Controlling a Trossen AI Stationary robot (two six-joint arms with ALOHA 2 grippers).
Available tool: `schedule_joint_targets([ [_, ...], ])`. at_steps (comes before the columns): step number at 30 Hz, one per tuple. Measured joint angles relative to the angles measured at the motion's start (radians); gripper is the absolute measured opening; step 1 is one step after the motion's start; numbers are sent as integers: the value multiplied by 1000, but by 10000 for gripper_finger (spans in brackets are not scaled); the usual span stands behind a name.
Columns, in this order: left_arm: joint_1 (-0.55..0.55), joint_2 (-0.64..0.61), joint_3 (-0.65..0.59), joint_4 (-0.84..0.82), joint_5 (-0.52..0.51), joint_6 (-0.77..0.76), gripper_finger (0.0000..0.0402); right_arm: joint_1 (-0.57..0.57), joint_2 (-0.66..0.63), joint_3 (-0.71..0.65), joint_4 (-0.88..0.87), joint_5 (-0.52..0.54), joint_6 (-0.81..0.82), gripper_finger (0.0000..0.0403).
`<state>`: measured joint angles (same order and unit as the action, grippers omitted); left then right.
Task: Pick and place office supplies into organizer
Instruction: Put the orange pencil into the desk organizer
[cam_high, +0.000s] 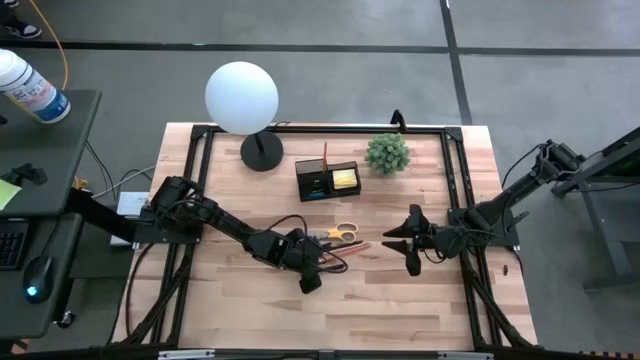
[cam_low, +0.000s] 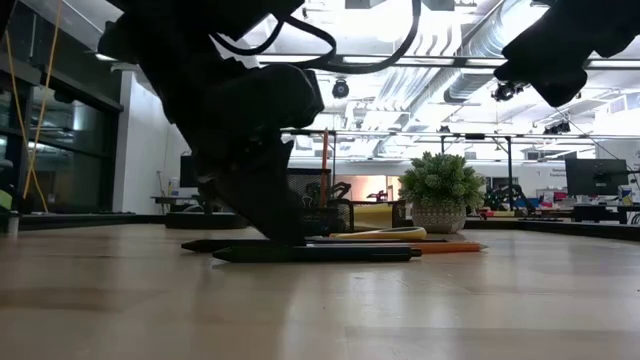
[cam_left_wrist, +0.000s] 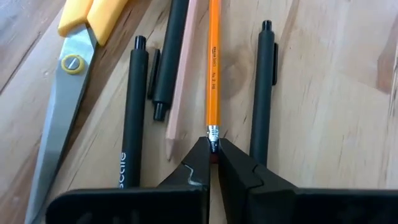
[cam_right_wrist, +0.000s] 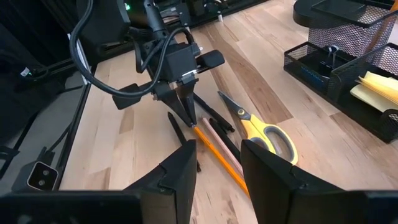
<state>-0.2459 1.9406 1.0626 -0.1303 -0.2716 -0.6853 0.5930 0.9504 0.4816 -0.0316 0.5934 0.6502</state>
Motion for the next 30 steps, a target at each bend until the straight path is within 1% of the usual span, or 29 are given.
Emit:
schedule_joint_targets([
  [6,1,-3,2,31,-10,-19,1,0,0,0,0,3,0,124],
  [12,2,-5,4,113,-25,-3,1,0,0,0,0,4,0,124],
  [17,2,-17,4,123,-33,-4,1,0,-12,0,-21,3,-5,124],
  [19,3,-27,6,138,-39,-9,0,0,-39,0,-60,9,0,124],
  [21,3,-46,5,119,-70,-13,0,1,-79,0,-118,33,10,124],
  [26,3,-97,5,132,-135,-3,0,3,-219,0,-263,112,49,124],
  [30,3,-138,6,130,-205,9,0,2,-317,0,-289,170,36,124],
])
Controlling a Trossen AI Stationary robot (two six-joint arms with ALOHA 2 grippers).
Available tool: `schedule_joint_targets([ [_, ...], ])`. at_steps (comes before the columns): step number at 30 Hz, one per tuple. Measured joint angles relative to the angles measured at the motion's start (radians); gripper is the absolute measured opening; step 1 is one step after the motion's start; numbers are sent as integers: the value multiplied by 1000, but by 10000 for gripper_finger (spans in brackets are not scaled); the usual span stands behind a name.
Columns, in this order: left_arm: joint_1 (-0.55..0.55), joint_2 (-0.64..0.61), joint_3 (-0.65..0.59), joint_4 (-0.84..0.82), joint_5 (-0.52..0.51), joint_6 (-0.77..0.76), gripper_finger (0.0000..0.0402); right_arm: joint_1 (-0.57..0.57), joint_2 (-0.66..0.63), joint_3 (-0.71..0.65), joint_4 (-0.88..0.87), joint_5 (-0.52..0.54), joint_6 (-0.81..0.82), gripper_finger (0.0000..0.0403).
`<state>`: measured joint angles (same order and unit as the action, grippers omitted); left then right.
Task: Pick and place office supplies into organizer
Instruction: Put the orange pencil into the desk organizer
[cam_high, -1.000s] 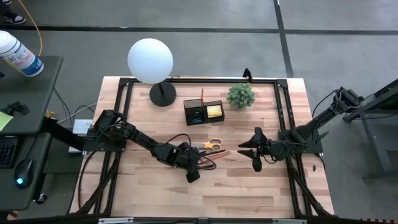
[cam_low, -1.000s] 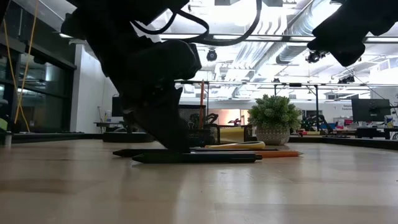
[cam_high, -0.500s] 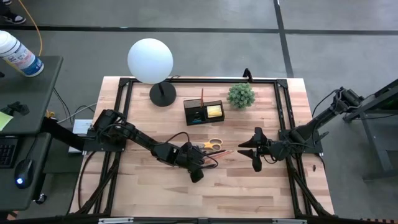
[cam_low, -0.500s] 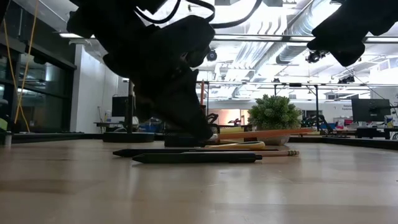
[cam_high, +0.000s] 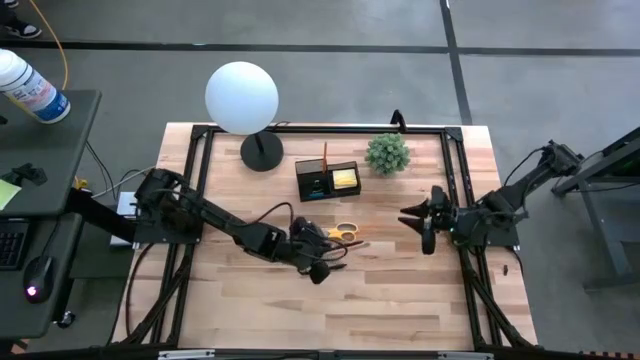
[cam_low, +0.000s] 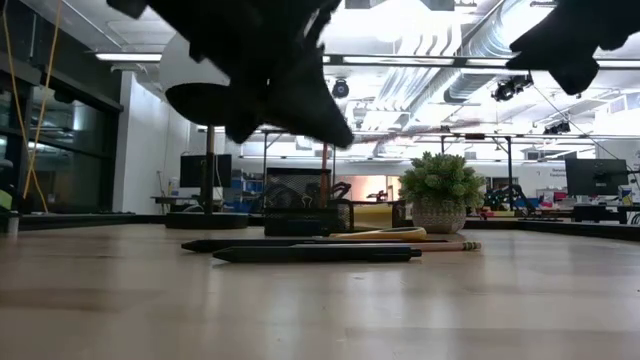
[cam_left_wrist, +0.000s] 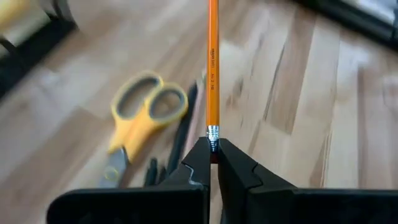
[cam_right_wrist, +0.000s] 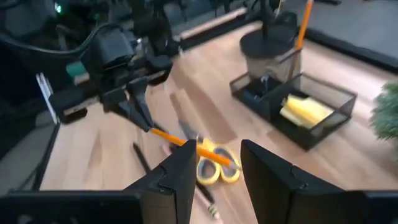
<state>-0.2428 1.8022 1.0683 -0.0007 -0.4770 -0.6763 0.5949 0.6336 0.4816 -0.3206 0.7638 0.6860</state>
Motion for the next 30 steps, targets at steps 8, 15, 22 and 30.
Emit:
schedule_joint_targets([
  [8,0,-100,0,91,-113,72,0,0,-71,0,24,44,-11,124],
  [15,0,-155,0,239,-167,161,0,-5,-70,0,123,21,-55,124],
  [22,0,-159,0,457,-167,243,0,-106,-44,0,435,-115,-234,124],
  [30,0,-159,0,576,-162,307,0,-246,33,0,761,-371,-311,136],
])
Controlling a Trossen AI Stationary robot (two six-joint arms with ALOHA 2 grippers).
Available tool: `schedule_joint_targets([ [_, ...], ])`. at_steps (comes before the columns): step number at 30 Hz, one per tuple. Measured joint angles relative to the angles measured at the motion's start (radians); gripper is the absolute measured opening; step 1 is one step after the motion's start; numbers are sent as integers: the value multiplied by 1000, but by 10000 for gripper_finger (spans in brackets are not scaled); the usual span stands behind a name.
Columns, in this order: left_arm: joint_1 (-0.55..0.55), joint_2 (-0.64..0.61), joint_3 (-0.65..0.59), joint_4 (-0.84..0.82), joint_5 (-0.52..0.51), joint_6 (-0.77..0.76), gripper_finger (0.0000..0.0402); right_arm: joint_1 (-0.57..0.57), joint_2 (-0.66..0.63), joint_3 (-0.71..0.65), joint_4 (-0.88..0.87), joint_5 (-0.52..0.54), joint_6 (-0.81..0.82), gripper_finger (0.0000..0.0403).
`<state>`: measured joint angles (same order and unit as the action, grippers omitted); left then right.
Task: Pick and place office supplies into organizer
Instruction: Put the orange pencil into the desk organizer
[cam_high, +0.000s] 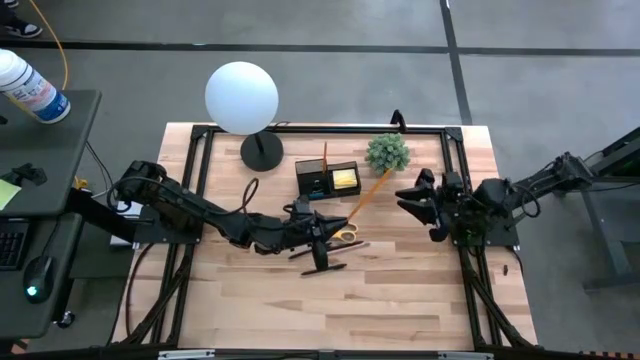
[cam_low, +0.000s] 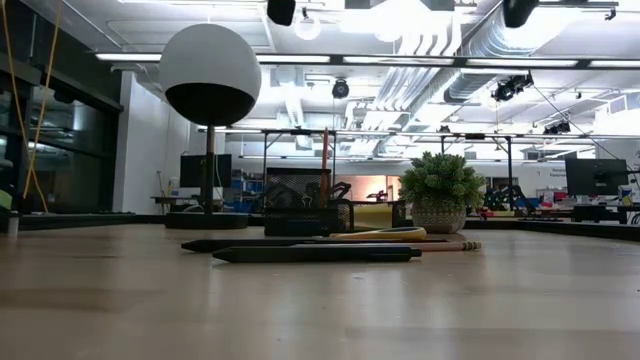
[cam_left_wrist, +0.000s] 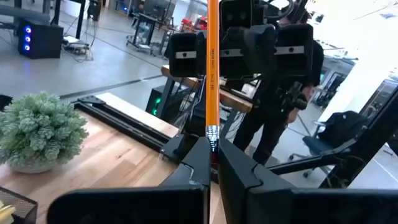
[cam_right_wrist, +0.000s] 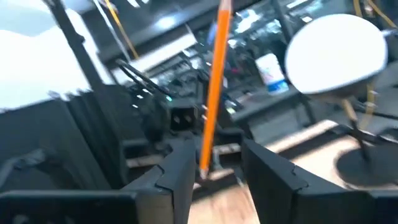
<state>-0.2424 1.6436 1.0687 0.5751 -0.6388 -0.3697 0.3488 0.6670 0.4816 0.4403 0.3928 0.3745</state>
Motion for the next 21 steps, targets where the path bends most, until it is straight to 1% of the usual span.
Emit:
schedule_joint_targets([
  [3,0,0,0,1,2,0,0,-48,37,0,58,-58,8,161],
  [7,0,0,0,8,6,3,0,-96,89,0,114,-91,19,200],
  [10,0,0,0,8,6,3,0,-121,123,0,209,-122,23,217],
  [13,0,0,0,8,7,3,0,-149,154,0,288,-151,57,218],
  [18,0,1,0,8,7,3,0,-195,205,0,360,-219,137,209],
  [21,0,1,0,8,11,3,0,-213,235,0,420,-249,152,207],
])
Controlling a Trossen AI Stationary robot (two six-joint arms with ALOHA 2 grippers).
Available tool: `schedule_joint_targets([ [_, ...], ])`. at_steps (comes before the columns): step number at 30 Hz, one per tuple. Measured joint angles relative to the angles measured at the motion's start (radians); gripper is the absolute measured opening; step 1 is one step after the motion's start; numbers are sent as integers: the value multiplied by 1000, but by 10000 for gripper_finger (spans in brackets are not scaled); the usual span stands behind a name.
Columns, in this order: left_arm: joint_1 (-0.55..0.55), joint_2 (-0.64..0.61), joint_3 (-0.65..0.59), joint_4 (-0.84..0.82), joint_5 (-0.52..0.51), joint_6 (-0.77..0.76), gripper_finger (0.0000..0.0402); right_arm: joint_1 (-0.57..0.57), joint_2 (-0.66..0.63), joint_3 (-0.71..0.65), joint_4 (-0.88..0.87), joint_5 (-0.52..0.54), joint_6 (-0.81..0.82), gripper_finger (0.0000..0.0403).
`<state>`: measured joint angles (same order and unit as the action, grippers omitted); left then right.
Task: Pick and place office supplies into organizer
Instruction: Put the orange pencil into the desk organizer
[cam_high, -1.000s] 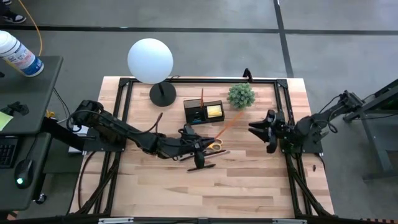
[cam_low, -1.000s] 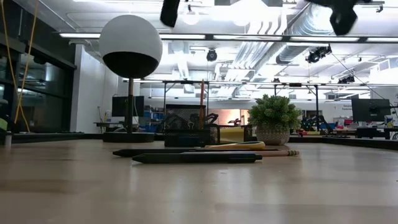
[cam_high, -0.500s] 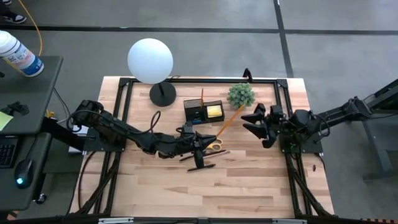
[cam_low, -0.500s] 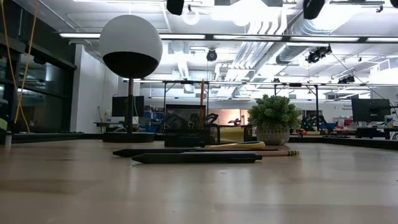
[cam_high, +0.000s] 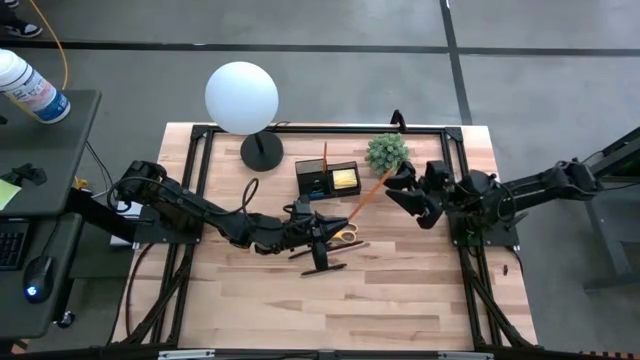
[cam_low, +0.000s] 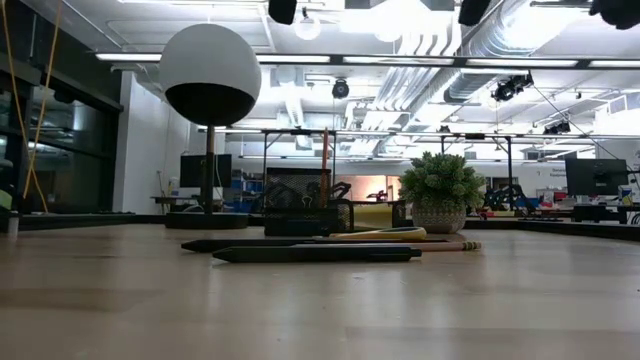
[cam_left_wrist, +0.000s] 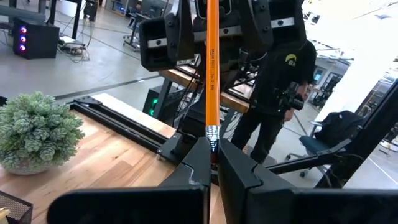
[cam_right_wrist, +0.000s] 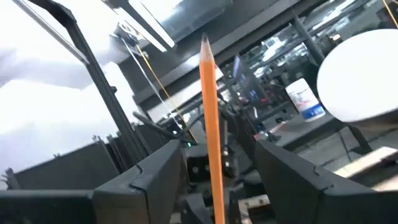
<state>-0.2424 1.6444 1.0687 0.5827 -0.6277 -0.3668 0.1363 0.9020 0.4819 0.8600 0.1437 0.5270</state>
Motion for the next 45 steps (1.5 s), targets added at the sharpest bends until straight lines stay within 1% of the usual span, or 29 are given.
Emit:
schedule_joint_targets([
  [5,0,0,0,0,1,0,0,-2,35,37,8,-12,-7,207],
  [10,0,0,0,0,1,0,0,-19,85,86,0,-51,-21,204],
  [13,0,0,0,0,7,0,0,-32,114,115,-5,-90,-34,193],
  [16,0,0,0,0,7,1,0,-42,137,138,-6,-122,-37,170],
  [22,0,0,0,-1,8,4,0,-62,152,159,-9,-177,-38,109],
  [27,0,0,0,0,9,5,0,-67,152,159,-10,-192,-38,68],
  [34,0,0,0,1,14,5,0,-68,152,159,-13,-200,-45,23],
  [38,-1,0,1,1,16,4,0,-68,153,159,-15,-199,-46,17],
  [42,-1,0,1,0,11,5,2,-67,153,159,-14,-204,-39,28],
  [45,0,0,1,-2,10,4,11,-67,153,159,-14,-205,-37,29],
])
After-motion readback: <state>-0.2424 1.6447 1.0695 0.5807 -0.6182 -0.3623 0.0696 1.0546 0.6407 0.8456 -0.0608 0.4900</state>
